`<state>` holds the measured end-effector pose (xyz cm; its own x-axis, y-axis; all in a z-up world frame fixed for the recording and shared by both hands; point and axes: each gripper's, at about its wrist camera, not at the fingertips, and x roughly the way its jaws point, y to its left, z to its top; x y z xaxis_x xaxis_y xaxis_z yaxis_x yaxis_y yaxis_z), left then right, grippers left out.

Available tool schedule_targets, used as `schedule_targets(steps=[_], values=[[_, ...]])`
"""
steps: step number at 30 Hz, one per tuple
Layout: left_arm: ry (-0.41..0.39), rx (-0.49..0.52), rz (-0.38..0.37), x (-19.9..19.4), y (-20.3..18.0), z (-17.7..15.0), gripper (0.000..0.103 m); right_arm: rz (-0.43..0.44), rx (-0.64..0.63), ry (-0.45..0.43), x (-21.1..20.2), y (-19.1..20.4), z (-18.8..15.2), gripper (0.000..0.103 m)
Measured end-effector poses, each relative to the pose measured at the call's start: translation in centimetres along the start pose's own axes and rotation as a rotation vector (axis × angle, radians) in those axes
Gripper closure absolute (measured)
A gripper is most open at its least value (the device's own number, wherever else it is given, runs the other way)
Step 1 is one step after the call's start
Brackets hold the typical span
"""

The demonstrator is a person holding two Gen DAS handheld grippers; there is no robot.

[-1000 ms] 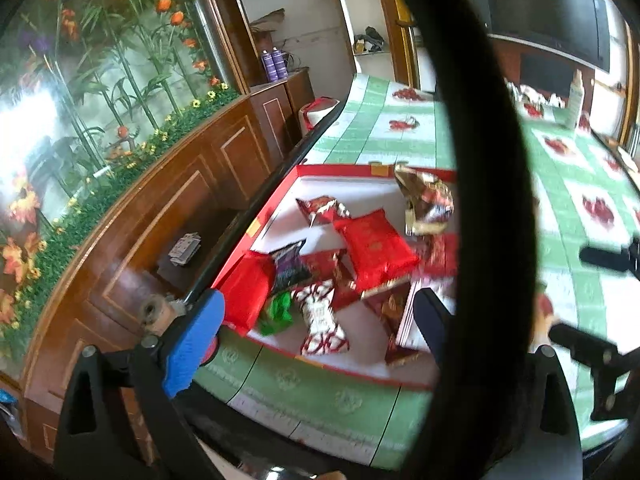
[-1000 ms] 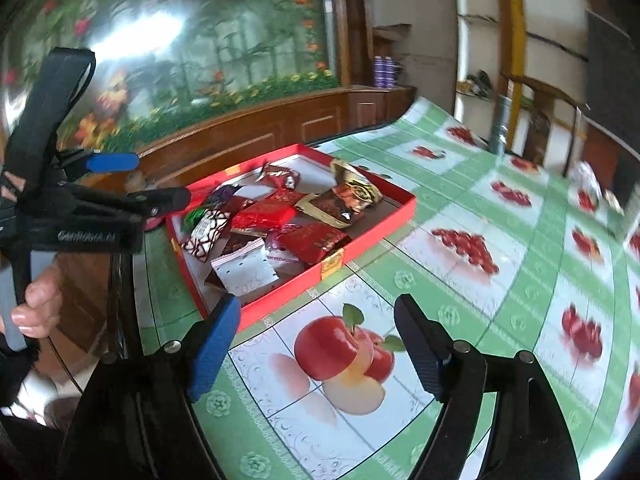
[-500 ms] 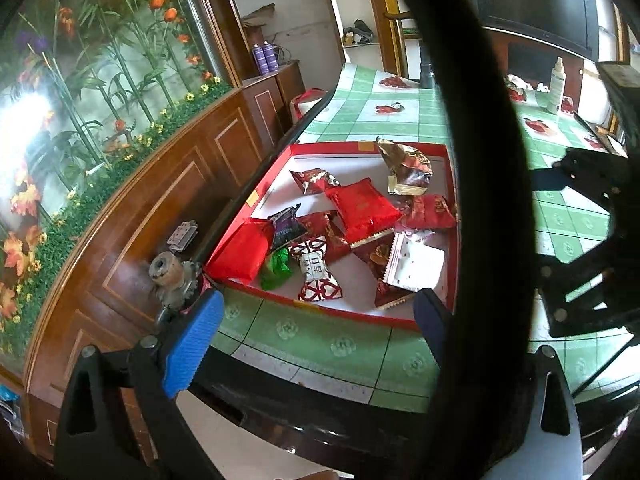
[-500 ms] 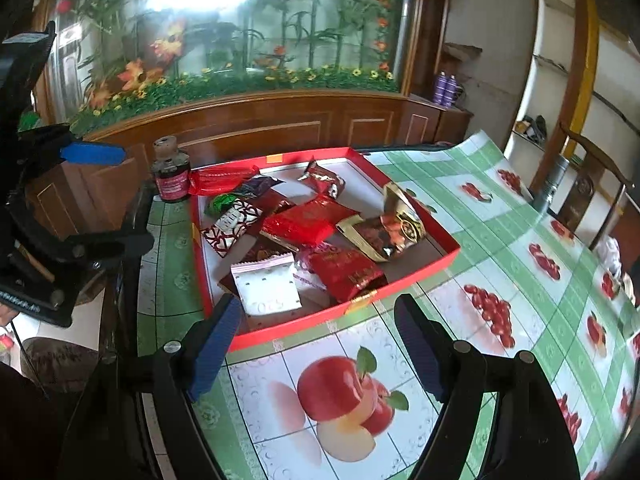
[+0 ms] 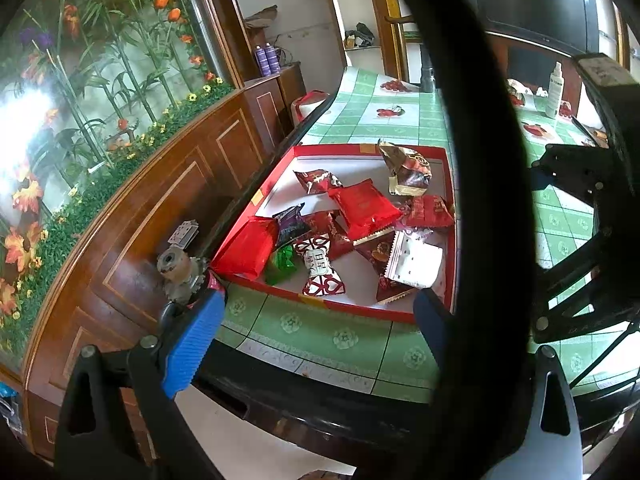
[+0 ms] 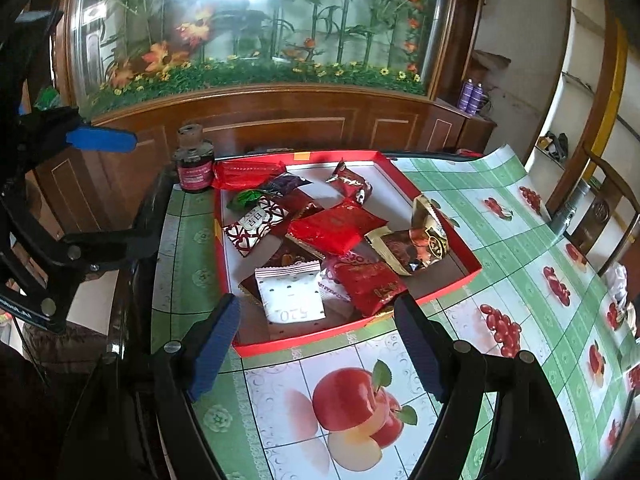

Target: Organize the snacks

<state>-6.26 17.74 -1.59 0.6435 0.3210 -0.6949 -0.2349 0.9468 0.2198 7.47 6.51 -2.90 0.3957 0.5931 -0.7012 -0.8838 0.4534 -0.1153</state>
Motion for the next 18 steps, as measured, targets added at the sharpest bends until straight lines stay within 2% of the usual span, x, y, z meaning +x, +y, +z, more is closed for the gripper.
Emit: schedule_targets(steps=[13,18], values=[[-0.021,-0.019,-0.005,-0.8,0.7,0.4,0.007,0.015,-0.020,0.000,0.4,0.5,0.6,0.024],[-0.057,-0.012,0.031,-1.2,0.6,0.5,0.007,0.017,0.001,-0.012,0.0,0.3,0.4,0.024]])
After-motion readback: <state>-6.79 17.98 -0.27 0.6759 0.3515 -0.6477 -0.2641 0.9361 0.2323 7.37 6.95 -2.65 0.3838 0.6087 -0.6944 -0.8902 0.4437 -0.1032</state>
